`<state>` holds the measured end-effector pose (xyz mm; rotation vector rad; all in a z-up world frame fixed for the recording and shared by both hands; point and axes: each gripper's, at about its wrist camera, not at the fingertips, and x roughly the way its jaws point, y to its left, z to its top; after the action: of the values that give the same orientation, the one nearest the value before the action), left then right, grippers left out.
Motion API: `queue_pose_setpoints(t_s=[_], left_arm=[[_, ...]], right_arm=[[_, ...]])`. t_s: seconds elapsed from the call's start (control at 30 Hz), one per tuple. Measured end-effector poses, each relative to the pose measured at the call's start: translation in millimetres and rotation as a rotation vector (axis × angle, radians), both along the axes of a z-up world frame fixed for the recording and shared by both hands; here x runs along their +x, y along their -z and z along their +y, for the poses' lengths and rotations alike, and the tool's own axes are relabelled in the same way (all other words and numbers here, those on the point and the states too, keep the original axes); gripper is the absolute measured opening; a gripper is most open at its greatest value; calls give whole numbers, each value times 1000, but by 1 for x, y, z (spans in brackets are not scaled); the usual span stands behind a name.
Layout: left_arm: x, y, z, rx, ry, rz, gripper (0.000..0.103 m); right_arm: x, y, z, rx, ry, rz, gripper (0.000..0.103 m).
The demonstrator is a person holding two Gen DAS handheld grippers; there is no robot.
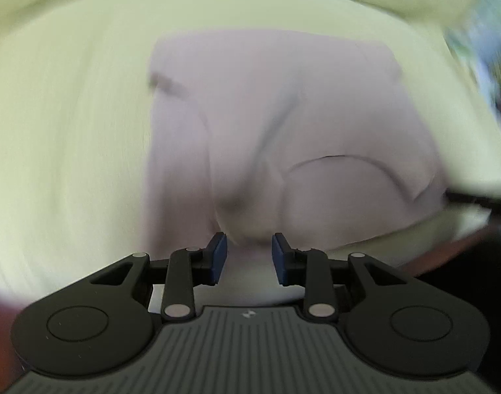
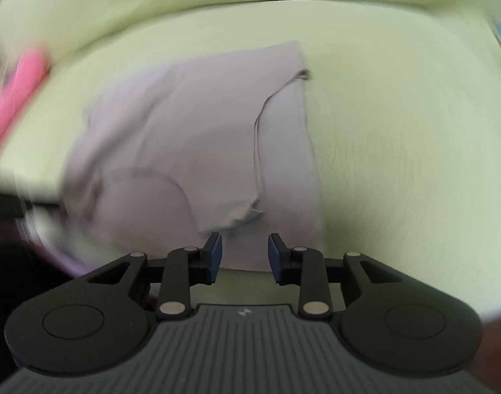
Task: Fold clothes
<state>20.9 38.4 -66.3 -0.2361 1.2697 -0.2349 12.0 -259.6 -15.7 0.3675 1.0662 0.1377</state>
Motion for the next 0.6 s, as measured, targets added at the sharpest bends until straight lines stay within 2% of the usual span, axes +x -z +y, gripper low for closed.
queue_pose_setpoints(t_s=[0.03, 0.13, 0.23, 0.33, 0.43, 0.53, 0.57, 0.6], left_arm=[[-8, 2, 0, -39, -45, 6, 36], [-15, 2, -8, -48, -79, 19, 37], [-20, -11, -29, -30, 20, -80, 43], [-19, -17, -72, -115, 161, -178, 44], [-17, -14, -101, -171, 236, -232, 44], [-14, -5, -132, -142, 329, -273, 44], [-17, -5, -137, -112, 356, -286, 44], [-20, -4, -145, -48, 402, -312, 44]], right_arm=[[-3, 5, -3, 46, 62, 4, 28], [-2, 18, -9, 119, 179, 23, 28], [-1, 25, -14, 155, 223, 29, 28], [0, 27, -20, 194, 271, 33, 26], [3, 33, -21, 251, 307, 43, 25], [7, 37, -25, 253, 319, 48, 24], [7, 38, -28, 267, 325, 55, 24], [8, 39, -30, 283, 330, 60, 24]])
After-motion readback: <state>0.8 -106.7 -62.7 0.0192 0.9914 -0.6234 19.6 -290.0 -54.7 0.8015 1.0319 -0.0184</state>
